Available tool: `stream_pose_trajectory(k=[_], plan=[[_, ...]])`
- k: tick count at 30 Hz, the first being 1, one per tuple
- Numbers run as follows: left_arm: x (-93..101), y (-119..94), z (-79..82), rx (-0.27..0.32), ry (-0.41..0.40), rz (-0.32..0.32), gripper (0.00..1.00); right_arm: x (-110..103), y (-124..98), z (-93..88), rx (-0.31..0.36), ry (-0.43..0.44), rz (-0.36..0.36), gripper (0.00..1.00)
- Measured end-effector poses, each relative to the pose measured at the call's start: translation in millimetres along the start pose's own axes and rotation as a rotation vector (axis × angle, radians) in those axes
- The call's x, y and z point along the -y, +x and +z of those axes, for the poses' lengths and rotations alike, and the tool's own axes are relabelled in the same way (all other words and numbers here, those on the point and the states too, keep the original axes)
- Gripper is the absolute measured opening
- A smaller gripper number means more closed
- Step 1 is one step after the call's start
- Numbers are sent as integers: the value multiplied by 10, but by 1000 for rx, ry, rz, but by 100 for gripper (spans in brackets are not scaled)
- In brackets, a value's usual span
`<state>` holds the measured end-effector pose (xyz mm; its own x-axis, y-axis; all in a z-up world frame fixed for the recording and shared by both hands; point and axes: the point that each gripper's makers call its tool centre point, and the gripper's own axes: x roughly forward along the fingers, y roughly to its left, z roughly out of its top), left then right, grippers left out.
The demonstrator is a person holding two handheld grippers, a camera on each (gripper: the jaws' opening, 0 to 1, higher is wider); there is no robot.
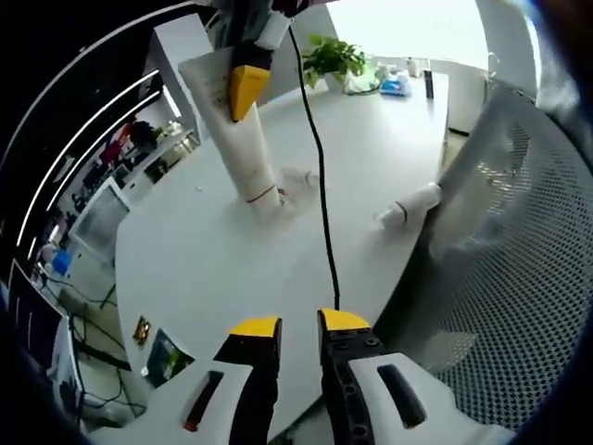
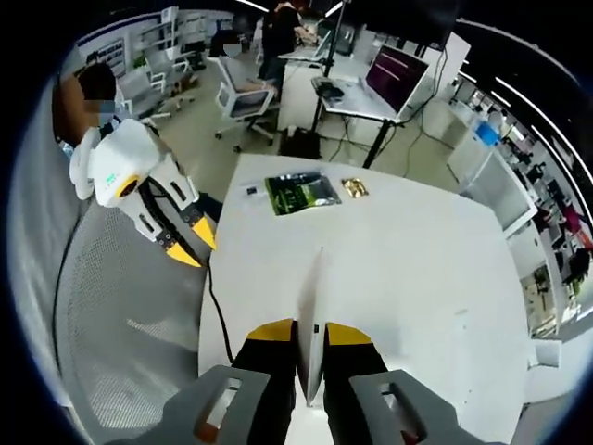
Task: Arrange the skincare products in the storage area until every visible bottle or jar stands upright without overlapping.
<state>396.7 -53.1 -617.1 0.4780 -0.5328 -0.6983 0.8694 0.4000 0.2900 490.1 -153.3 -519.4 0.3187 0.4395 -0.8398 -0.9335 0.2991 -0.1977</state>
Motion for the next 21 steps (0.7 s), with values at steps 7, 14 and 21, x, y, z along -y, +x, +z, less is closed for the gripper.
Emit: stream_pose_trajectory(k=[7, 14, 21], plan=[[-7, 1, -11, -5, 1, 2, 14, 219, -56, -64, 2, 38, -25, 1], [-4, 11, -43, -23, 11, 0, 12, 447, -148, -138, 5, 68, -56, 1], [26, 15, -23, -12, 7, -15, 13, 692, -249, -271, -19, 88, -88, 1]])
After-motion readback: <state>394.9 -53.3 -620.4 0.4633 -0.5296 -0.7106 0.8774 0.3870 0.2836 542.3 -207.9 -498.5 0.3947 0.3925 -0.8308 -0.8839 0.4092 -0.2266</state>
